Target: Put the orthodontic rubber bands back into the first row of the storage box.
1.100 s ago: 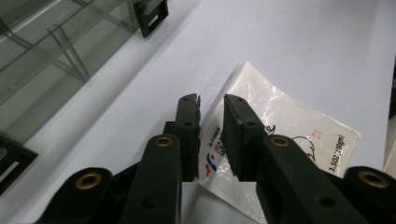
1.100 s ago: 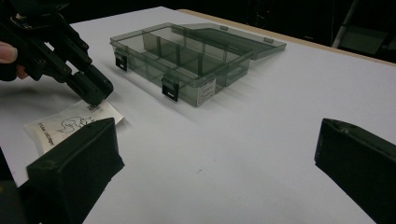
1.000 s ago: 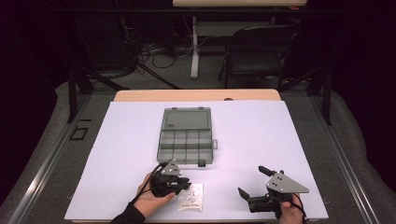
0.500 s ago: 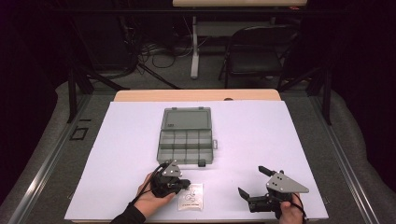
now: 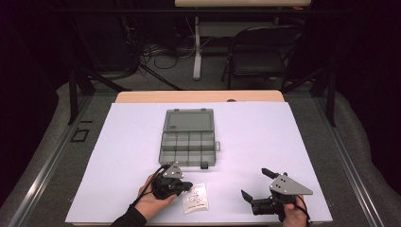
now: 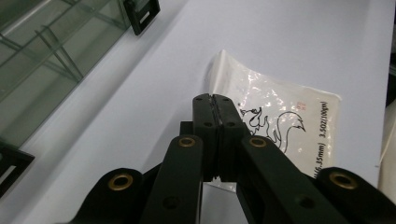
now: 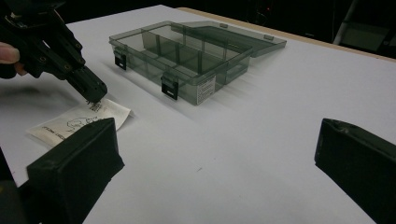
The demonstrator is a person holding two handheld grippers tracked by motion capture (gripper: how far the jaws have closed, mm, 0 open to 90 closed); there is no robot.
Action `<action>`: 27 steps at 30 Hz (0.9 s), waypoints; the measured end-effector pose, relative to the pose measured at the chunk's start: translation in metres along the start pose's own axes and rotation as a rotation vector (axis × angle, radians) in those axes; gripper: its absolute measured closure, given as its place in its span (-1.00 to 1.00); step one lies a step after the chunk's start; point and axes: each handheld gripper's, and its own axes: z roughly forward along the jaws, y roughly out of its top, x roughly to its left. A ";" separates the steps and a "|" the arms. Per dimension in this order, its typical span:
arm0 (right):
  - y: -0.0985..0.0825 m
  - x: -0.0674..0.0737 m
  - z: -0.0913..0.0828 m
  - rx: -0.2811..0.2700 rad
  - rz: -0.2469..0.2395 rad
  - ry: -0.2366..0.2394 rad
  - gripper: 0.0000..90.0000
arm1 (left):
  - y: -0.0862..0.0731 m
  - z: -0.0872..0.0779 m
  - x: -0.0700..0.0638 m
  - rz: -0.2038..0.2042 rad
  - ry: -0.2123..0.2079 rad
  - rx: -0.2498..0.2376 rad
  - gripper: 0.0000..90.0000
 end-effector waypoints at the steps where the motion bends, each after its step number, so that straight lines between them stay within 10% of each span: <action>1: 0.000 0.000 0.000 0.000 0.000 0.000 -1.00 | 0.001 -0.003 0.000 0.002 0.003 -0.008 0.99; 27: 0.000 0.000 -0.001 -0.001 0.001 0.002 -1.00 | 0.004 -0.076 0.005 0.010 0.103 -0.264 0.99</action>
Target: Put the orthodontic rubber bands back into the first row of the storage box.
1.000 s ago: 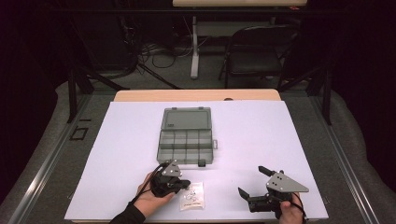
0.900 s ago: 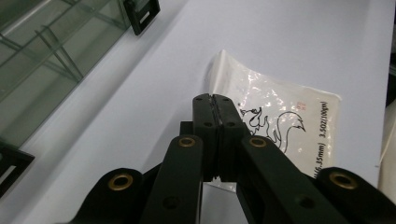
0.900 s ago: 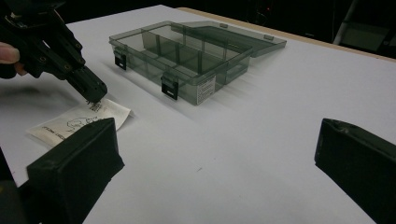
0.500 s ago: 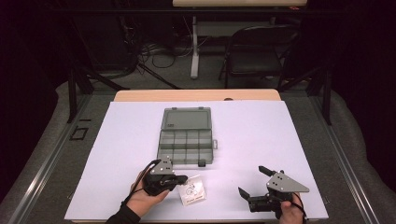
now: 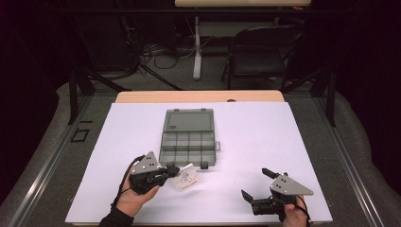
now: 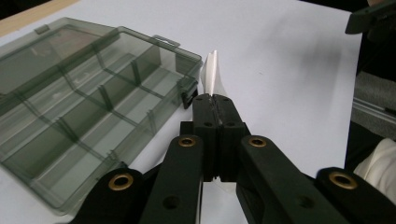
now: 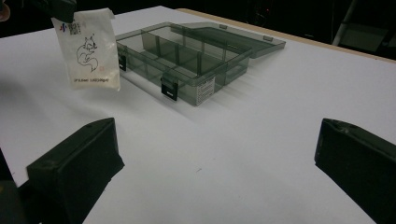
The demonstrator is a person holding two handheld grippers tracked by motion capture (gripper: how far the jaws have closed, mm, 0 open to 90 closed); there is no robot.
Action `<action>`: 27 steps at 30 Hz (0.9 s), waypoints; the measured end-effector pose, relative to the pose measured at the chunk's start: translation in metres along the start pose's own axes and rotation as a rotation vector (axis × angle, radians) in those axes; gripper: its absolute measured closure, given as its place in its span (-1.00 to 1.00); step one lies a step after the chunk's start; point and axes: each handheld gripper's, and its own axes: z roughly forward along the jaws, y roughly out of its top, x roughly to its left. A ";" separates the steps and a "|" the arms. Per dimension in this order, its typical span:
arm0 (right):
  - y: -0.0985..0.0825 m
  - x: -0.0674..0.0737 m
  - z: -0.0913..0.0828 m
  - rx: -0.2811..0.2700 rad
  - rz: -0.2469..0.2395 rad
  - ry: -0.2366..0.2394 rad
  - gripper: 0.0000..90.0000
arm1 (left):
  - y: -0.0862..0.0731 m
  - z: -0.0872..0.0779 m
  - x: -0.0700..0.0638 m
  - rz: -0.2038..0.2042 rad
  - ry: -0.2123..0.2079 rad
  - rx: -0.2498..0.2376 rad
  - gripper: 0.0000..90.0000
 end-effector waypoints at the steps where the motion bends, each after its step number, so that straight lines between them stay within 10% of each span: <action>1: 0.000 0.000 0.000 -0.005 0.001 -0.003 -1.00 | 0.000 -0.002 0.001 -0.004 0.007 -0.006 0.99; 27: 0.000 0.000 0.000 -0.005 0.001 -0.003 -1.00 | 0.000 -0.022 0.016 -0.035 0.064 -0.064 0.99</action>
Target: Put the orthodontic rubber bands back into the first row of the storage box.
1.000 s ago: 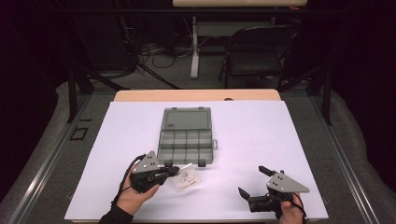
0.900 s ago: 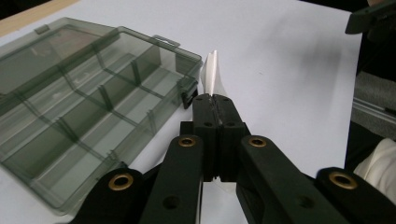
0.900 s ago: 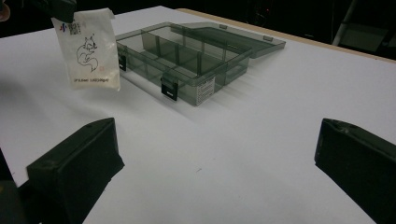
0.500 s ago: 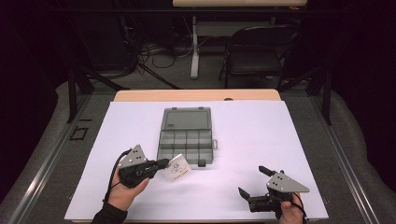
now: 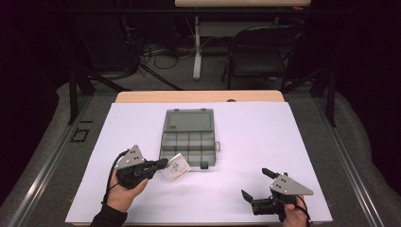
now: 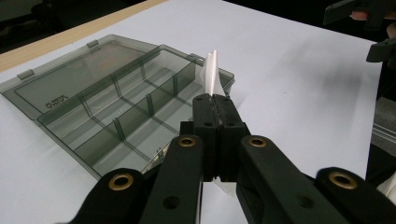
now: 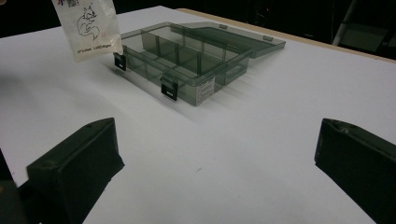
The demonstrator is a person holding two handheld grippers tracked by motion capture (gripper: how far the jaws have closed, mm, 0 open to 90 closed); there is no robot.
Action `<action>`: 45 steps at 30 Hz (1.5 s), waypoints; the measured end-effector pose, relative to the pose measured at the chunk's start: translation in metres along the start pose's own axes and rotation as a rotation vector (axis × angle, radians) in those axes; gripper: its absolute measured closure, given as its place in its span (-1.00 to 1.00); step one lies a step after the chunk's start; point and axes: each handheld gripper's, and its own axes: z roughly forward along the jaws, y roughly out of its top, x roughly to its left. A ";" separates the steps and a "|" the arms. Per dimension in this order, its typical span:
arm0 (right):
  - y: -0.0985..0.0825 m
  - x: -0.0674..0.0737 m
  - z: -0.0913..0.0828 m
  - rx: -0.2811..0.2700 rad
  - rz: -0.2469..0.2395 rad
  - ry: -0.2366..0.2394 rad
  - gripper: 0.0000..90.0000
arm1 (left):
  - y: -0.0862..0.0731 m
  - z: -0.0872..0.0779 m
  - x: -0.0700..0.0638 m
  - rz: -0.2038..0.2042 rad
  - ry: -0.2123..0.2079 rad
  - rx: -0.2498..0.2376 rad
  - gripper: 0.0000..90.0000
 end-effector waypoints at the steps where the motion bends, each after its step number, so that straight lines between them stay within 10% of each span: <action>1: 0.000 0.000 0.000 0.000 0.000 0.000 -1.00 | 0.000 0.000 0.000 0.000 0.000 -0.001 0.99; 20: -0.001 0.000 0.001 0.001 0.002 -0.007 -1.00 | 0.043 -0.011 0.036 0.017 0.059 -0.055 0.99; 45: -0.001 -0.001 0.001 0.002 0.004 -0.003 -1.00 | 0.078 0.019 0.073 0.015 0.097 -0.009 0.99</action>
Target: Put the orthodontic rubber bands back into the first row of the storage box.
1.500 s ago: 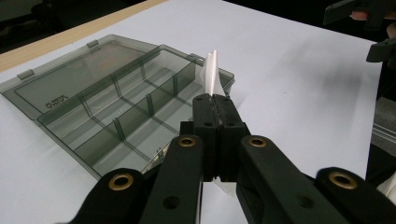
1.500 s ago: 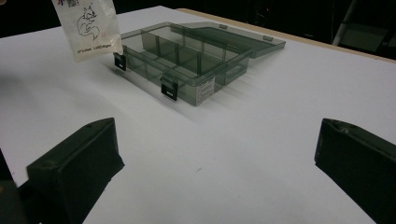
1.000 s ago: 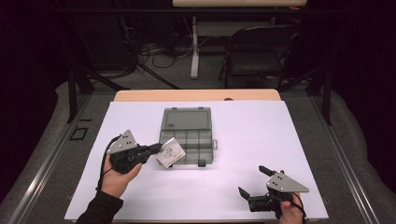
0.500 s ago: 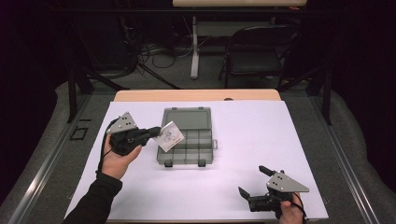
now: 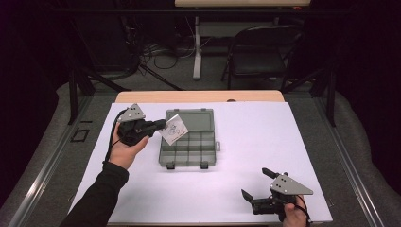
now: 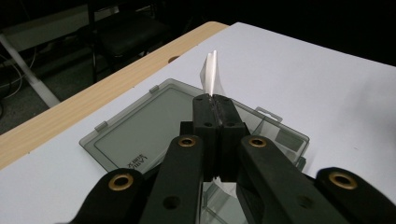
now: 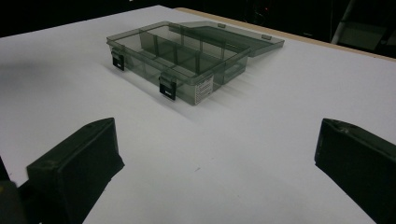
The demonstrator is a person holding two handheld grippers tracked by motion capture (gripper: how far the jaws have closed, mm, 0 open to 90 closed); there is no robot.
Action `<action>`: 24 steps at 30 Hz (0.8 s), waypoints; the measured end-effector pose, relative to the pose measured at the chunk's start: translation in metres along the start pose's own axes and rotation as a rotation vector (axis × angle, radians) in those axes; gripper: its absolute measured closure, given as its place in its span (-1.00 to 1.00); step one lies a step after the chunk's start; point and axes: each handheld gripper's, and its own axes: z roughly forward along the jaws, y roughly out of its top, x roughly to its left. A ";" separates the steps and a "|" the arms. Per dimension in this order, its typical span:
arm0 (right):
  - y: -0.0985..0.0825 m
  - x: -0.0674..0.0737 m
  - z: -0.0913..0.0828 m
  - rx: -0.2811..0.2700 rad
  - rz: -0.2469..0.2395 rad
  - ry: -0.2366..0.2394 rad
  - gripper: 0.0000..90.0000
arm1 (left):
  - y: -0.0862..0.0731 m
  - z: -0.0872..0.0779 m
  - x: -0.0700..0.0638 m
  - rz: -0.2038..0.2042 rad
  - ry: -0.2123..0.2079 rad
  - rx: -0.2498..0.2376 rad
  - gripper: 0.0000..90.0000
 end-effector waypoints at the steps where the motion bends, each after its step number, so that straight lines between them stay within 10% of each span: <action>1: 0.000 0.000 0.000 0.005 0.002 -0.001 -1.00 | 0.001 0.002 0.001 -0.002 0.001 0.001 0.99; 24: 0.000 -0.001 0.000 0.006 0.003 0.002 -1.00 | 0.002 0.039 0.013 -0.003 0.002 0.065 0.99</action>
